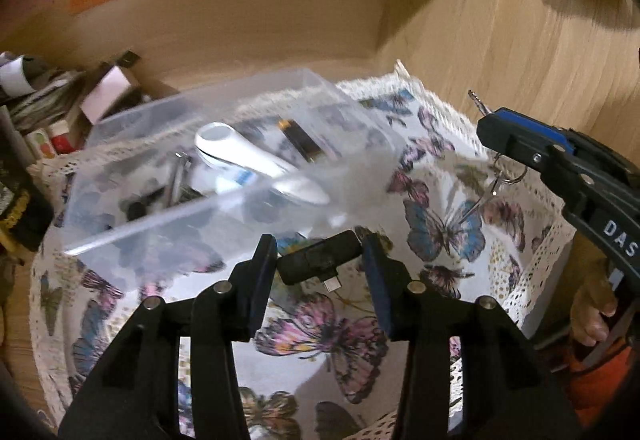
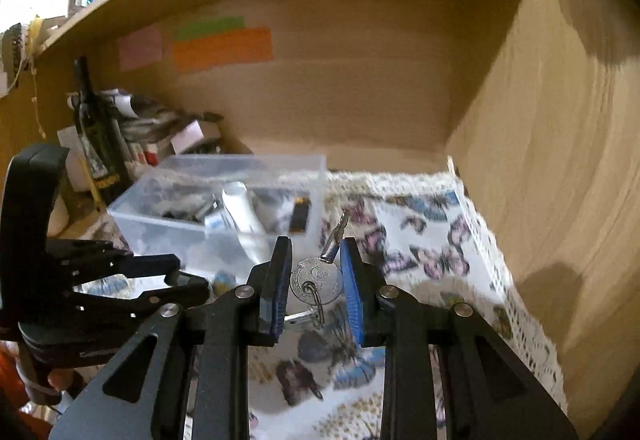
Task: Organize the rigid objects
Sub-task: 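Lower the keys and black plug into the clear box and open both grippers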
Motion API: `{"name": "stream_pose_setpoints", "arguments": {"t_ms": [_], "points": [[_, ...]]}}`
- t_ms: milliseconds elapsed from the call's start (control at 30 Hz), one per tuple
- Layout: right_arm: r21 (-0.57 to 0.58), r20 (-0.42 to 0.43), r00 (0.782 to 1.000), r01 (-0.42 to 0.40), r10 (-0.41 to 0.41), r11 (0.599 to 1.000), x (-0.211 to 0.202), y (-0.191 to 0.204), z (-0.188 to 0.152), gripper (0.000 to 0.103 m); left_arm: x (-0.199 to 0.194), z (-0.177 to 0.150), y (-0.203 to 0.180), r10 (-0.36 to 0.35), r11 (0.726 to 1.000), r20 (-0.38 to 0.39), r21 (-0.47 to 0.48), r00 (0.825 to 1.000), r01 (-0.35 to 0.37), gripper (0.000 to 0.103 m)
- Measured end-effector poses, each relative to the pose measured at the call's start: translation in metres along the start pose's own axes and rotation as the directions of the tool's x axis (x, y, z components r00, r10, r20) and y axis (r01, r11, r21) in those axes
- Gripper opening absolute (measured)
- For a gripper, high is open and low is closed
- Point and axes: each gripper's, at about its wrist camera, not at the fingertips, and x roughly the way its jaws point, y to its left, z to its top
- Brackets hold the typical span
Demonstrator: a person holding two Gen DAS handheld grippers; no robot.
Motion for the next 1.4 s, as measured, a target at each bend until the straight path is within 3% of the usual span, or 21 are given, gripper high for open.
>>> {"name": "stream_pose_setpoints", "arguments": {"t_ms": [400, 633, 1067, 1267, 1400], "points": [[-0.102, 0.081, 0.997, -0.009, 0.018, 0.995, 0.013, 0.033, 0.045, 0.023, -0.038, 0.025, 0.062, 0.084, 0.993, 0.106, -0.093, 0.991, -0.074, 0.044], [-0.113, 0.094, 0.995, -0.009, 0.020, 0.994, 0.031, 0.038, 0.061, 0.023, -0.040, 0.038, 0.085, 0.122, 0.988, 0.119, -0.108, 0.985, -0.109, 0.044], [-0.109, -0.066, 0.997, -0.045, 0.038, 0.993, 0.094, 0.038, 0.045, 0.023, 0.005, 0.037, 0.097, 0.131, 0.985, 0.035, -0.116, 0.991, -0.126, 0.044], [-0.095, -0.185, 0.982, -0.061, 0.042, 0.994, 0.127, 0.036, 0.026, 0.023, 0.016, 0.035, 0.097, 0.140, 0.984, 0.010, -0.112, 0.990, -0.138, 0.044], [-0.108, -0.221, 0.974, -0.069, 0.043, 0.992, 0.136, 0.040, 0.020, 0.023, 0.020, 0.033, 0.097, 0.133, 0.984, -0.007, -0.116, 0.991, -0.133, 0.044]]}}
